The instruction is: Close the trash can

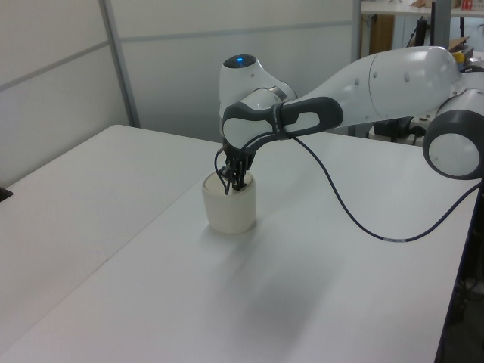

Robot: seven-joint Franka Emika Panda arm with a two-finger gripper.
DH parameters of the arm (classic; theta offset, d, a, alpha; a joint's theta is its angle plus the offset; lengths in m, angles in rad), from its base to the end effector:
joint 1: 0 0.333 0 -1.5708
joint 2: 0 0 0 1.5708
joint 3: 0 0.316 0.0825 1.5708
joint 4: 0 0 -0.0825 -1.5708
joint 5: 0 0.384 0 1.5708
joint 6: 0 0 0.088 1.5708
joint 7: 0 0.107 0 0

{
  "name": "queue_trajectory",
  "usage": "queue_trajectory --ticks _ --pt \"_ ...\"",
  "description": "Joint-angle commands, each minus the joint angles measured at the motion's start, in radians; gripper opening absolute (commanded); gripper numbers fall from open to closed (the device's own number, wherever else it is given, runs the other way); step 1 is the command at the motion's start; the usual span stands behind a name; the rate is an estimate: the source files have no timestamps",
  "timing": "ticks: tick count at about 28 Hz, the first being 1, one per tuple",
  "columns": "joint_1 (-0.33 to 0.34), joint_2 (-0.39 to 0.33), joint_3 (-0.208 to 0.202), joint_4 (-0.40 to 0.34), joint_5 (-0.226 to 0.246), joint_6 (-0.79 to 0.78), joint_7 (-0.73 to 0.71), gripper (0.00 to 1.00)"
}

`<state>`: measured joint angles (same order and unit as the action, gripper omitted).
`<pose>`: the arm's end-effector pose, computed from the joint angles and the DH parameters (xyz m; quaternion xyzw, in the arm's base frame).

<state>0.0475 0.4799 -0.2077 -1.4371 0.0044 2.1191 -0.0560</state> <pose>0.7098 -0.0874 0.4412 0.9928 -0.0363 0.1003 0.0553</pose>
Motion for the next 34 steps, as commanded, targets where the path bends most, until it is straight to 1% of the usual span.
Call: queue_trajectory --ticks 1,3,7,9,10,11,14,15,16,17,21,28,29,34 --pt "0.002 0.009 0.004 0.016 0.038 -0.018 -0.005 0.22" --pt "0.002 0.002 0.004 0.027 0.045 -0.018 -0.001 0.31" --pt "0.002 -0.038 -0.004 0.034 0.051 -0.013 0.019 0.42" --pt "0.002 -0.053 -0.006 0.034 0.051 -0.013 0.021 0.44" --pt "0.002 -0.060 -0.006 0.034 0.051 -0.013 0.021 0.49" --pt "0.002 -0.073 -0.006 0.032 0.052 -0.016 0.028 0.64" --pt "0.003 -0.095 -0.006 0.032 0.051 -0.022 0.045 0.79" --pt "0.003 -0.104 -0.004 0.032 0.048 -0.027 0.047 0.86" --pt "0.003 -0.112 -0.004 0.032 0.045 -0.045 0.045 0.96" --pt "0.005 -0.121 -0.004 0.032 0.037 -0.104 0.042 1.00" --pt "0.008 -0.135 -0.004 0.034 0.023 -0.206 0.041 1.00" --pt "0.009 -0.195 -0.001 0.034 0.016 -0.336 0.036 1.00" --pt "0.011 -0.208 -0.001 0.034 0.014 -0.373 0.035 1.00" --pt "0.011 -0.237 -0.001 0.034 0.011 -0.471 0.035 1.00"
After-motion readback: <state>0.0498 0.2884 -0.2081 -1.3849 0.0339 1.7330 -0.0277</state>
